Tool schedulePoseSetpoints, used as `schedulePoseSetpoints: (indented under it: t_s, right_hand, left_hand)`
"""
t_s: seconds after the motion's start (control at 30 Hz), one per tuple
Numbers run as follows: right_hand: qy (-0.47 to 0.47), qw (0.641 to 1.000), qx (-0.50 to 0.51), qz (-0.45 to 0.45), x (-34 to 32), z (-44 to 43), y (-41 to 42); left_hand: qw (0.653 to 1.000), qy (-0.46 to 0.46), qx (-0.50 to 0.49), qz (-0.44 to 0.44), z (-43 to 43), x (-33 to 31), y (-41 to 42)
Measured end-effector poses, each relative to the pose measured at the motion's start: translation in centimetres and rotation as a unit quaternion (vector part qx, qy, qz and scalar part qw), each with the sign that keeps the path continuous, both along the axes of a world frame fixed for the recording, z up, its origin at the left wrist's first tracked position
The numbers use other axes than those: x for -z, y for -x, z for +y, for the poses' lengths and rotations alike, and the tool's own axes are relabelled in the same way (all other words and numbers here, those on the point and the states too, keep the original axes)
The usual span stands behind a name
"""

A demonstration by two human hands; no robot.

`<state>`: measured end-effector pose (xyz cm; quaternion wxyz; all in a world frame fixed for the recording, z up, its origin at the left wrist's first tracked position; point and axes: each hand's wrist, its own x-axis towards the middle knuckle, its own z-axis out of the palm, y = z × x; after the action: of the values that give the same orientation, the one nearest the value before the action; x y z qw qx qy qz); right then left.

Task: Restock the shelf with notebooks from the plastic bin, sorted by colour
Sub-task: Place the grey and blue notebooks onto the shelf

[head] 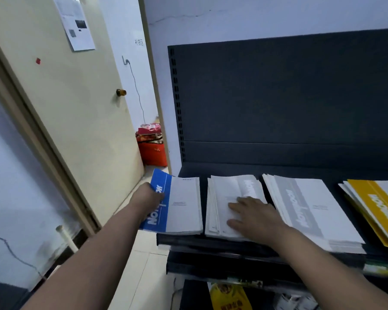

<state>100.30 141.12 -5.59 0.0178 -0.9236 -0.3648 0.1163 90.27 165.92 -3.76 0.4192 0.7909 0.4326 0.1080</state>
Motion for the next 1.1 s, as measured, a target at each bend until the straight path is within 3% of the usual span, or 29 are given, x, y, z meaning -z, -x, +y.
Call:
schedulePoseSetpoints:
  t_s: [0.1, 0.23, 0.63, 0.83, 0.97, 1.1]
  right_hand:
    - [0.01, 1.0, 0.024, 0.014, 0.0, 0.3, 0.4]
    - [0.005, 0.999, 0.04, 0.024, -0.5, -0.2, 0.5]
    - [0.013, 0.996, 0.077, 0.049, -1.1, -3.7, -0.9]
    - [-0.016, 0.994, 0.098, 0.053, -0.6, -3.7, -1.0]
    - [-0.127, 0.982, 0.136, -0.012, -0.5, -4.7, -0.7]
    - [-0.122, 0.973, 0.16, -0.108, -1.0, -7.6, -0.5]
  left_hand:
    - [0.995, -0.074, 0.033, 0.066, 0.3, 0.9, -1.3]
    - [0.987, -0.115, 0.07, 0.088, -1.1, 1.1, -3.2]
    - [0.986, -0.098, 0.107, 0.078, -4.1, 2.1, -5.0]
    - [0.968, -0.169, 0.103, 0.153, -3.8, 2.0, -4.1]
    - [0.95, -0.251, 0.138, 0.125, -5.5, 0.2, -5.4]
    - [0.924, -0.262, 0.276, 0.043, -10.3, -0.9, -8.0]
